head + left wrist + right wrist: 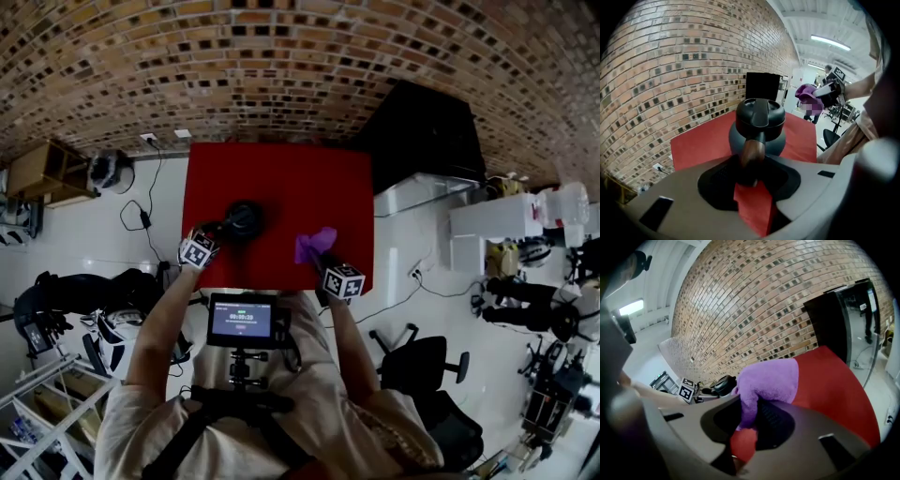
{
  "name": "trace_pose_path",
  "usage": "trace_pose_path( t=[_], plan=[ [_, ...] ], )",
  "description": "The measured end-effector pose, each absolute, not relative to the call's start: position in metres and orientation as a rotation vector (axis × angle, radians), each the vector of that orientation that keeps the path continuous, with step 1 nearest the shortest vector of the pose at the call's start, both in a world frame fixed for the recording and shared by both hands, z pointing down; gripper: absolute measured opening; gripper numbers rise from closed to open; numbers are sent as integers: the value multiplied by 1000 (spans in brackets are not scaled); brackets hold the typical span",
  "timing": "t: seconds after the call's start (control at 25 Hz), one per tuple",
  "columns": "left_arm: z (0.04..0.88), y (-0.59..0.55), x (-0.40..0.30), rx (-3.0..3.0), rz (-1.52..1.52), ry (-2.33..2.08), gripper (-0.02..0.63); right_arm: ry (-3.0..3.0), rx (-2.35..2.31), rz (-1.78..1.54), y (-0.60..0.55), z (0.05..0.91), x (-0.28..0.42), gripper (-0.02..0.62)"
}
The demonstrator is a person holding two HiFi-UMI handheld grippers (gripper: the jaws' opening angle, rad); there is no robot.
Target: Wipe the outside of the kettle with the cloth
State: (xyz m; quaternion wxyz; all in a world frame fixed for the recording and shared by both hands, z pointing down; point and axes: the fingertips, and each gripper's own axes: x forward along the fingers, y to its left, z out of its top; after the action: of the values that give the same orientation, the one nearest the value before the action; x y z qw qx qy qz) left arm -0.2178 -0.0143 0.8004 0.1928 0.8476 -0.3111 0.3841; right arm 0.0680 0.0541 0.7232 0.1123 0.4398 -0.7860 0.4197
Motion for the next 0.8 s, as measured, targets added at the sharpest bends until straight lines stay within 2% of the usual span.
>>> trace_pose_path(
  t=[0.16, 0.36, 0.68, 0.8],
  plan=[
    [808, 1, -212, 2352, 1174, -861, 112, -2320, 1267, 1216, 44, 718, 79, 81],
    [804, 5, -209, 2242, 1122, -909, 112, -2341, 1256, 1205, 30, 709, 92, 81],
    [760, -32, -185, 1999, 542, -1011, 106, -2385, 1260, 1287, 33, 706, 112, 81],
    [759, -28, -165, 1948, 476, -986, 106, -2382, 1275, 1343, 36, 707, 126, 81]
  ],
)
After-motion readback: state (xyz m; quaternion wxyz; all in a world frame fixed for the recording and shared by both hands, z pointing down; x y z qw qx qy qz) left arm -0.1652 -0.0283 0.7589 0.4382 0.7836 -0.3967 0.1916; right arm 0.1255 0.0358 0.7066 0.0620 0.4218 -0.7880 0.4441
